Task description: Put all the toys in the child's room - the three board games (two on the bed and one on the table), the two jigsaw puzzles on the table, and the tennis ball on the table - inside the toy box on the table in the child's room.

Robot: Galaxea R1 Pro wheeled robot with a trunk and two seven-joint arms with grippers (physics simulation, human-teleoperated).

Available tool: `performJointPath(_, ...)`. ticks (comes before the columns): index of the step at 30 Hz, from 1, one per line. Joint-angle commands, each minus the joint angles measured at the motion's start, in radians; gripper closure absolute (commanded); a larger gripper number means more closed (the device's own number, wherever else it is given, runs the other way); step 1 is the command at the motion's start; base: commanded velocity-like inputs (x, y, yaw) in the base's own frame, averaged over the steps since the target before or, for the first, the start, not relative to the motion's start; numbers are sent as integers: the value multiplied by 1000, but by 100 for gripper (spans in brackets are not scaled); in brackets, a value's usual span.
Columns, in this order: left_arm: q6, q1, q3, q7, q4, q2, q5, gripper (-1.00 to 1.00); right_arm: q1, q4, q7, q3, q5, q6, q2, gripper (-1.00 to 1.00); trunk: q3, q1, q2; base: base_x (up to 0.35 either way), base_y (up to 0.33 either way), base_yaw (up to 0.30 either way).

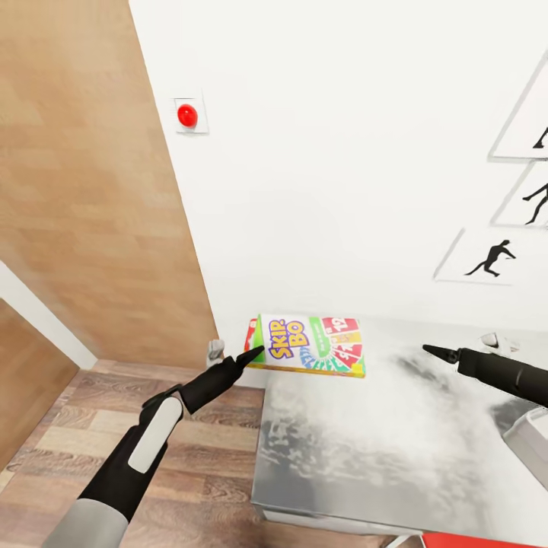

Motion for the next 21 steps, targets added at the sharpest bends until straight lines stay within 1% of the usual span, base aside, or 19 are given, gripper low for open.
performJointPath(1,7,5,-1,18,-15,0,9,100,-1,0,31,-4,9,4,-9,-100,0,1,-2,0,0,0)
performJointPath(3,6,13,-1,48,-43,-2,10,100,0,0,62,-8,9,4,-23,-100,3,1,-2,0,0,0)
performJointPath(4,6,13,-1,48,-43,-2,10,100,0,0,62,-8,9,4,-23,-100,5,1,-2,0,0,0)
performJointPath(7,5,21,-5,79,-73,-6,11,100,0,0,89,-13,9,4,-35,-100,10,1,-2,0,0,0)
performJointPath(12,5,25,-10,93,-90,-14,11,100,0,0,102,-15,9,4,-41,-100,18,1,-2,0,0,0)
performJointPath(16,5,26,-13,99,-101,-33,7,100,0,0,112,-17,9,4,-46,-100,24,1,-2,0,0,0)
performJointPath(21,3,27,-13,107,-105,-42,4,100,0,0,117,-19,10,4,-49,-100,32,1,-2,0,0,0)
